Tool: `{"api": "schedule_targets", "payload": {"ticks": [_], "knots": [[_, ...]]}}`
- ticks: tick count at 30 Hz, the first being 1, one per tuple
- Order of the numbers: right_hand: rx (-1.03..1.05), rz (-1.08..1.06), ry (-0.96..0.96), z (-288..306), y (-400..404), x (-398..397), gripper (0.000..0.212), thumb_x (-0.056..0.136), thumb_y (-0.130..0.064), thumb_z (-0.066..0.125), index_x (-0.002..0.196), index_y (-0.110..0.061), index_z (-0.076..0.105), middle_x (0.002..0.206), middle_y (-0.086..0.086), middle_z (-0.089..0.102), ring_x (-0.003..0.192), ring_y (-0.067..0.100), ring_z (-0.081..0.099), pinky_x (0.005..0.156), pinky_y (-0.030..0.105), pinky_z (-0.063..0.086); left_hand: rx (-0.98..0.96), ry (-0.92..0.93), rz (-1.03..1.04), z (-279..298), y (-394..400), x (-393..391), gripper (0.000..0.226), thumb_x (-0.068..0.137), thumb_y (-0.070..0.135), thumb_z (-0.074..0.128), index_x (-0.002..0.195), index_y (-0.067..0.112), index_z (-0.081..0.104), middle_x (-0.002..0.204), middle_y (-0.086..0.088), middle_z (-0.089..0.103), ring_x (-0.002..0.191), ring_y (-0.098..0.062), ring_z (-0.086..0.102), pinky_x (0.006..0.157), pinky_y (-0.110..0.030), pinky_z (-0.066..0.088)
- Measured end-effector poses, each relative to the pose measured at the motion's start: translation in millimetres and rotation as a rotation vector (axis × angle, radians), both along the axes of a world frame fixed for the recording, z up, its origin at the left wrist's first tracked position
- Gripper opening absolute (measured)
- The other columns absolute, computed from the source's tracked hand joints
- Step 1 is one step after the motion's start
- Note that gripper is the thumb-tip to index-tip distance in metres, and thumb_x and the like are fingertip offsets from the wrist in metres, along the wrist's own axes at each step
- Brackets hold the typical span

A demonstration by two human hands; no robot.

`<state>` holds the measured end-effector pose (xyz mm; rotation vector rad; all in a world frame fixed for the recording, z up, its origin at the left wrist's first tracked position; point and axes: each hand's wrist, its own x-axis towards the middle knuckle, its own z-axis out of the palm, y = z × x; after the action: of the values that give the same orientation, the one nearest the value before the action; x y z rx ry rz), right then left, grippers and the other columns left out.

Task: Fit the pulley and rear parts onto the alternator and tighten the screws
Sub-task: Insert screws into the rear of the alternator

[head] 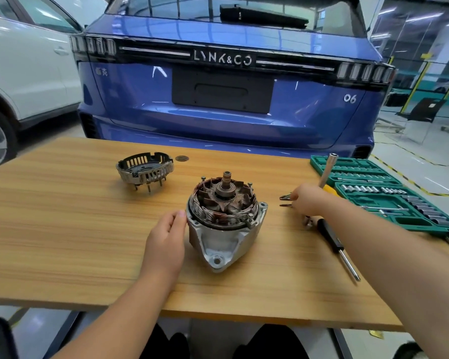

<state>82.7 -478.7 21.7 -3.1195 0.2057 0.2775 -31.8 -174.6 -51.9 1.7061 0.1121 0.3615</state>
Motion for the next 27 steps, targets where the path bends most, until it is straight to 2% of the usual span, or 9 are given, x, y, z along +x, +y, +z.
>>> {"api": "schedule_targets", "payload": {"ticks": [5, 8, 10, 14, 17, 19, 21, 24, 27], "knots": [[-0.048, -0.013, 0.021, -6, 4, 11, 0.03, 0.098, -0.012, 0.057, 0.126, -0.011, 0.064, 0.11, 0.009, 0.066, 0.101, 0.025, 0.064, 0.094, 0.037, 0.056, 0.009, 0.01, -0.061, 4, -3, 1, 0.029, 0.093, 0.06, 0.035, 0.088, 0.068, 0.062, 0.098, 0.041, 0.064, 0.092, 0.025, 0.053, 0.078, -0.018, 0.037], [-0.035, -0.004, -0.023, -7, 4, 10, 0.024, 0.097, -0.013, 0.059, 0.12, -0.01, 0.067, 0.099, 0.007, 0.066, 0.094, 0.023, 0.064, 0.088, 0.035, 0.058, -0.041, 0.012, -0.059, 1, -3, 2, 0.041, 0.085, 0.071, 0.036, 0.098, 0.052, 0.07, 0.102, 0.033, 0.068, 0.095, 0.019, 0.057, 0.081, -0.02, 0.039], [0.031, 0.004, -0.073, -3, 5, 8, 0.023, 0.097, -0.015, 0.061, 0.119, -0.012, 0.068, 0.097, 0.005, 0.065, 0.089, 0.021, 0.063, 0.081, 0.032, 0.057, -0.052, 0.024, -0.05, 0, -2, 2, 0.047, 0.082, 0.075, 0.037, 0.097, 0.045, 0.07, 0.098, 0.028, 0.07, 0.09, 0.014, 0.059, 0.078, -0.024, 0.041], [0.259, 0.043, -0.25, 13, 8, -7, 0.027, 0.094, -0.018, 0.068, 0.121, -0.017, 0.069, 0.093, -0.003, 0.064, 0.084, 0.013, 0.06, 0.069, 0.025, 0.051, -0.034, 0.021, -0.009, 0, -3, 2, 0.049, 0.079, 0.078, 0.039, 0.085, 0.037, 0.067, 0.082, 0.02, 0.067, 0.075, 0.007, 0.057, 0.069, -0.03, 0.04], [0.558, 0.026, -0.368, 25, 14, -28, 0.025, 0.092, -0.018, 0.07, 0.117, -0.022, 0.072, 0.09, -0.01, 0.064, 0.084, 0.007, 0.06, 0.06, 0.02, 0.046, -0.018, 0.008, 0.0, 0, -2, 0, 0.048, 0.079, 0.076, 0.042, 0.083, 0.035, 0.065, 0.081, 0.018, 0.065, 0.071, 0.006, 0.055, 0.067, -0.03, 0.04], [0.685, 0.027, -0.402, 34, 19, -45, 0.021, 0.093, -0.018, 0.07, 0.111, -0.027, 0.073, 0.092, -0.01, 0.069, 0.087, 0.008, 0.064, 0.062, 0.021, 0.049, -0.011, 0.004, 0.0, 1, -3, -2, 0.047, 0.076, 0.077, 0.046, 0.089, 0.035, 0.064, 0.084, 0.02, 0.066, 0.076, 0.008, 0.057, 0.068, -0.028, 0.041], [0.833, 0.048, -0.367, 46, 26, -63, 0.02, 0.092, -0.015, 0.071, 0.1, -0.033, 0.074, 0.088, -0.008, 0.074, 0.084, 0.01, 0.071, 0.068, 0.023, 0.056, -0.011, 0.001, -0.012, 1, -3, -3, 0.048, 0.073, 0.077, 0.049, 0.095, 0.036, 0.06, 0.089, 0.014, 0.066, 0.08, 0.008, 0.058, 0.069, -0.025, 0.042], [1.121, 0.127, -0.279, 66, 39, -92, 0.02, 0.087, -0.009, 0.075, 0.1, -0.024, 0.075, 0.086, -0.005, 0.077, 0.083, 0.012, 0.075, 0.067, 0.021, 0.059, -0.003, -0.009, -0.019, 3, -2, -7, 0.051, 0.07, 0.077, 0.054, 0.1, 0.036, 0.056, 0.098, 0.011, 0.063, 0.083, 0.009, 0.057, 0.068, -0.02, 0.041], [1.131, 0.216, -0.27, 80, 51, -116, 0.011, 0.084, -0.01, 0.078, 0.095, -0.013, 0.076, 0.082, 0.005, 0.077, 0.077, 0.019, 0.076, 0.064, 0.023, 0.059, -0.012, 0.001, -0.014, 4, -1, -10, 0.052, 0.067, 0.078, 0.056, 0.101, 0.039, 0.053, 0.102, 0.013, 0.061, 0.086, 0.002, 0.058, 0.068, -0.02, 0.042]]}}
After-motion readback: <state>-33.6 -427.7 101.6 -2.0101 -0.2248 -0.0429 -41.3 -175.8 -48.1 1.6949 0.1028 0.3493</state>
